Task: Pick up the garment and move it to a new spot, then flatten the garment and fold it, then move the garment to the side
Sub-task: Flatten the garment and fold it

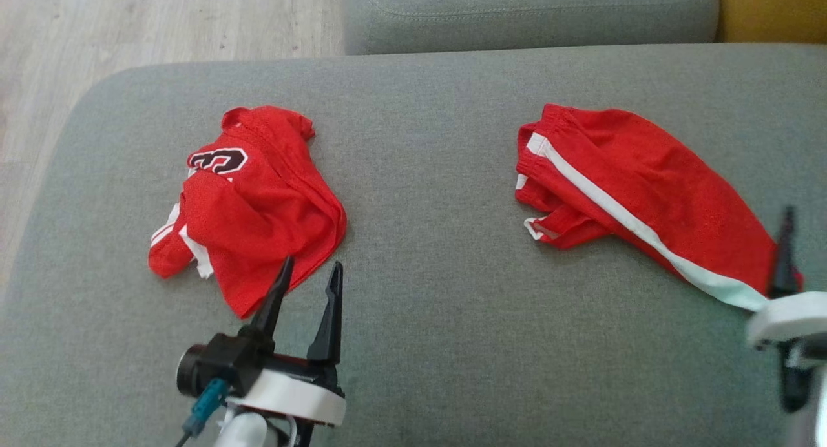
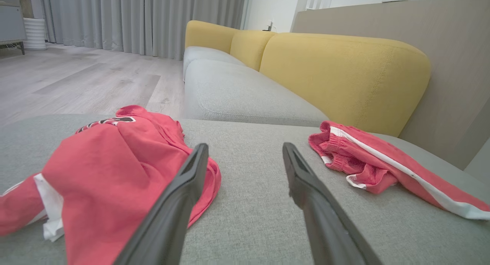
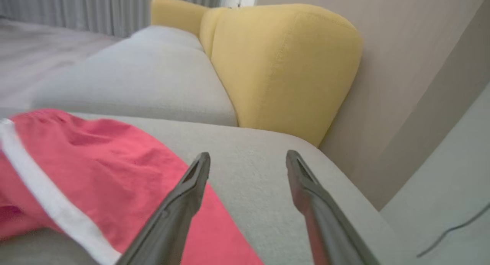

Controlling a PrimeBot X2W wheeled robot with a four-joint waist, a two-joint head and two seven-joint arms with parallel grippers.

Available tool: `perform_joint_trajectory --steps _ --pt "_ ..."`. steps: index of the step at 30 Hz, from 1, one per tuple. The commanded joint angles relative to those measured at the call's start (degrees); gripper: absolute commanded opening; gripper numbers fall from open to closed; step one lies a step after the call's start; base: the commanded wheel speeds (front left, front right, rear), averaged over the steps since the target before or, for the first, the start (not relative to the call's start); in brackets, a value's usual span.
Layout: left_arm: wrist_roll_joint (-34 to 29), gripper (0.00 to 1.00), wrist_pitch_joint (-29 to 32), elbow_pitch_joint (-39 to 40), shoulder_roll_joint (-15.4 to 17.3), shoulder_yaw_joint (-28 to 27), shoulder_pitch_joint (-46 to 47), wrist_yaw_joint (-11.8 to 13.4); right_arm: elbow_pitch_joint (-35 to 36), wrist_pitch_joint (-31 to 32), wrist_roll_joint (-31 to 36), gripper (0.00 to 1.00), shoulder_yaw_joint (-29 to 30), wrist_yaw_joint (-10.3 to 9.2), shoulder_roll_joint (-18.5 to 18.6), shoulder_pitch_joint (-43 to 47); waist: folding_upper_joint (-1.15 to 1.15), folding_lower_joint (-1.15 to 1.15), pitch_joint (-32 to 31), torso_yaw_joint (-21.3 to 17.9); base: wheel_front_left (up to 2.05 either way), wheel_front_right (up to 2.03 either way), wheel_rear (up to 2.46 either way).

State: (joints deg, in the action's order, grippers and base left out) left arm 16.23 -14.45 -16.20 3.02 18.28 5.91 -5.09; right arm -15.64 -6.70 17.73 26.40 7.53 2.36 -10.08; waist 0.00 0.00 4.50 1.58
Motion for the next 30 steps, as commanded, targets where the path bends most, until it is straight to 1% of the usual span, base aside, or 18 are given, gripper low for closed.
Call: perform_joint_trajectory --steps 1,4,6,9,12,17,20,21,23,30 --pt "0.5 1.0 -0.55 1.5 -0.12 -1.7 0.69 0.03 1.98 -2.16 -3.23 1.0 -4.34 -0.04 0.52 -0.45 0.0 0.0 -0.31 0.1 0.0 0.0 0.0" --pt "0.54 1.0 -0.55 1.5 -0.13 -1.75 0.42 0.09 1.77 -5.26 -10.31 1.0 -11.83 -0.04 0.52 1.31 0.0 0.0 -0.71 0.1 0.0 0.0 0.0" --pt "0.51 1.0 -0.55 1.64 -0.13 -1.69 0.31 0.16 2.33 -6.69 -13.64 1.0 -17.28 -0.04 0.52 2.82 0.0 0.0 -0.79 0.1 0.0 0.0 0.0" --pt "0.49 1.0 -0.55 2.01 -0.13 -1.54 0.31 0.27 3.59 -7.81 -17.01 1.0 -23.69 -0.04 0.52 4.64 0.0 0.0 -0.45 0.17 0.0 0.0 0.0" --pt "0.39 1.0 -0.55 2.35 -0.13 -1.35 0.68 0.22 4.48 -8.18 -18.51 1.0 -27.18 -0.04 0.52 5.26 0.0 0.0 0.26 0.57 0.0 0.0 0.0" --pt "0.3 1.0 -0.55 2.53 -0.13 -0.96 1.58 0.1 5.23 -8.28 -19.61 1.0 -28.58 -0.04 0.52 3.14 0.0 0.0 2.08 1.94 0.0 0.0 0.0" --pt "0.46 1.0 -0.55 2.49 -0.13 -0.55 2.36 0.04 3.91 -8.28 -19.41 1.0 -28.75 -0.04 0.52 0.46 0.0 0.0 3.4 3.09 0.0 0.0 0.0" --pt "0.6 1.0 -0.55 2.4 -0.13 -0.19 2.83 0.01 1.9 -8.27 -18.33 1.0 -28.78 -0.04 0.52 -1.95 0.0 0.0 4.28 3.98 0.0 0.0 0.0" --pt "0.71 1.0 -0.55 2.34 -0.13 -0.06 3.04 0.03 0.6 -7.94 -18.02 1.0 -28.75 -0.04 0.52 -3.33 0.0 0.0 4.68 4.4 0.0 0.0 0.0" --pt "1.23 1.0 -0.55 1.9 -0.14 0.64 4.23 0.05 -10.65 -3.31 -13.87 1.0 -25.53 -0.04 0.52 -13.39 0.0 0.0 7.05 6.79 0.0 0.0 0.0"
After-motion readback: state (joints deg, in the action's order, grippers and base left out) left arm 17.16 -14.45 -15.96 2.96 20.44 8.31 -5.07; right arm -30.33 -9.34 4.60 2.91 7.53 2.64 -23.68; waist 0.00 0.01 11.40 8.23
